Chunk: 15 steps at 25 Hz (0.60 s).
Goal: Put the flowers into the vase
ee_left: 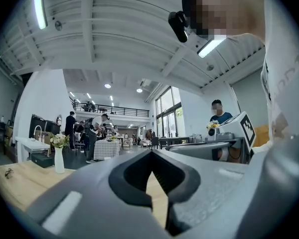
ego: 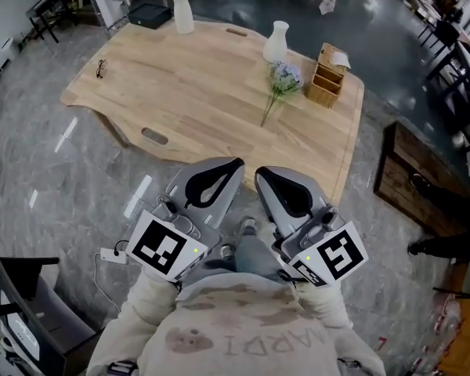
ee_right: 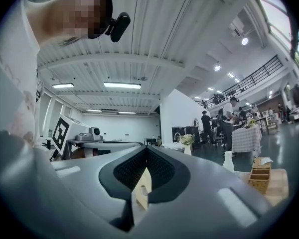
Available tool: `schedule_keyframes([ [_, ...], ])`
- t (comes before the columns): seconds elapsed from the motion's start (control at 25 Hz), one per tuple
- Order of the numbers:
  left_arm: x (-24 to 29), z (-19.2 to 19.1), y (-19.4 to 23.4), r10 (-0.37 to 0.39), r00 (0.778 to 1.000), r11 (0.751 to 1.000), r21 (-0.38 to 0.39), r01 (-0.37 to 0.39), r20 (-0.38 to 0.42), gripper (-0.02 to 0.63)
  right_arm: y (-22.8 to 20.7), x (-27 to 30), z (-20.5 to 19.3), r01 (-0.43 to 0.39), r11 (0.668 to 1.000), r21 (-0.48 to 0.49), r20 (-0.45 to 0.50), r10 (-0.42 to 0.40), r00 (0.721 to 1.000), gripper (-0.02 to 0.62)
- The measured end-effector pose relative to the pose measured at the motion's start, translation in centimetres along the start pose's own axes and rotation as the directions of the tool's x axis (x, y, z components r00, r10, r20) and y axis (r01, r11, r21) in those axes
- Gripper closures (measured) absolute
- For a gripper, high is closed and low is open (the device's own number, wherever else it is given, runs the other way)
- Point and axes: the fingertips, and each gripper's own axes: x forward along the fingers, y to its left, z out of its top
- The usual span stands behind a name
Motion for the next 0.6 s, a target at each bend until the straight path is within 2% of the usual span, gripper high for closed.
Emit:
schedule_keyframes([
  [0.36,2.7,-1.5,7.3,0.023,1.0,1.0,-0.008,-0.023,-0.016,0.606,-5.1,6.3,-2.0,0.018,0.999,0.031,-0.035,-0.017,0.999,0.569],
  [0.6,7.5,-2.3,12.5,-0.009,0.999,1.0,-0.013,0.008,-0.048,0.606,-10.5,11.1,-2.5,0.039,0.998,0.042,-0.043,-0.038,0.998,0.568],
])
